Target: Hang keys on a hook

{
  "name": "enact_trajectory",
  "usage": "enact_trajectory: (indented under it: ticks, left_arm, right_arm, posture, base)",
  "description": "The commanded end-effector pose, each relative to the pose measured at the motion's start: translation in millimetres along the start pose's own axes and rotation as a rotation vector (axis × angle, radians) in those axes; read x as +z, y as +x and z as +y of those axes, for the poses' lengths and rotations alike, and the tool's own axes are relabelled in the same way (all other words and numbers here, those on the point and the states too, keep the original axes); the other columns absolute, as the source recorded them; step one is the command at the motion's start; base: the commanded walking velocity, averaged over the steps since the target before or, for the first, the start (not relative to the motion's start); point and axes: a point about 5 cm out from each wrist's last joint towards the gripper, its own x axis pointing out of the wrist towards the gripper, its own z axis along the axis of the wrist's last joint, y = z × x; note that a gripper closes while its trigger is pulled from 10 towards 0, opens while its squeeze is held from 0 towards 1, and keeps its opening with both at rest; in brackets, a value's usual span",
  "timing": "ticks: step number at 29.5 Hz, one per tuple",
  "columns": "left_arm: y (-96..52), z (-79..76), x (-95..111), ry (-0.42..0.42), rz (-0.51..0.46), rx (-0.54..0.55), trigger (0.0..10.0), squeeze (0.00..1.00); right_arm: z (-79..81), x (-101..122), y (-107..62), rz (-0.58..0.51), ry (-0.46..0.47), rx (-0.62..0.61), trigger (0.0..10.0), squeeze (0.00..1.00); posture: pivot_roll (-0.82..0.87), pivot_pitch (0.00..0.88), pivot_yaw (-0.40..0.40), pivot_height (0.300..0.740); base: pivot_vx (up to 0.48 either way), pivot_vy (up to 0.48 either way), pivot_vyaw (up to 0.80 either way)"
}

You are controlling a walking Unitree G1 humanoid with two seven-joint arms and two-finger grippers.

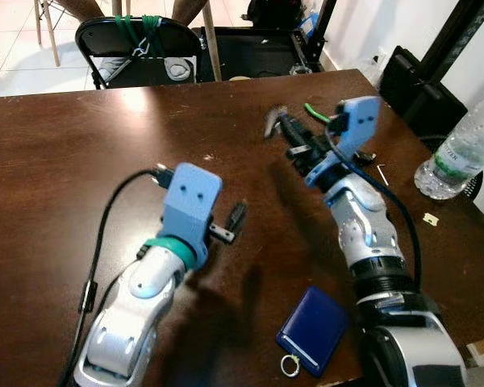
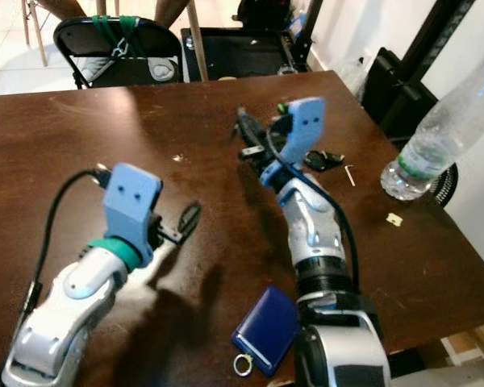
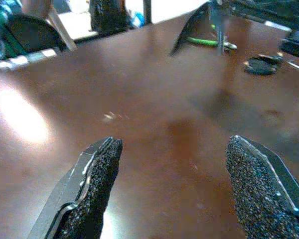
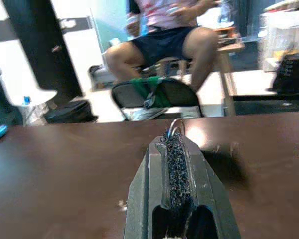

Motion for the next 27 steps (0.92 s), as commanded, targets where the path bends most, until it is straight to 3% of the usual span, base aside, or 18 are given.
enact_trajectory:
  ticks: [1,5,10,27]
  left_arm:
    - [0.3,7.8,5.2,0.037,-0.031,0.043,10.0,0.0]
    - [1.8,18.3,6.3,0.055,-0.04,0.091,10.0,0.0]
    - [4.0,26.9,-2.1,0.013,-0.011,0.14,10.0,0.0]
    - [12.2,27.4,4.1,0.042,-0.044,0.144,10.0,0.0]
  right_arm:
    - [4.2,-1.7,-7.9,-0.031,-0.007,-0.049,10.0,0.0]
    - [13.9,-9.4,-16.7,-0.039,0.0,-0.089,10.0,0.0]
    - [27.4,-22.8,-23.1,-0.024,0.062,-0.172,10.0,0.0]
    - [37.2,-5.1,-14.3,-0.097,0.021,-0.219,10.0,0.0]
  posture:
    - [-0.11,0.122,0.04,0.74]
    - [-0.12,0.113,0.046,0.74]
    - [-0.15,0.088,0.068,0.74]
    - [-0.13,0.083,0.092,0.74]
  base:
    - [0.0,0.0,0.0]
    - [0.0,0.0,0.0]
    - [0.0,0.0,0.0]
    - [0.0,0.0,0.0]
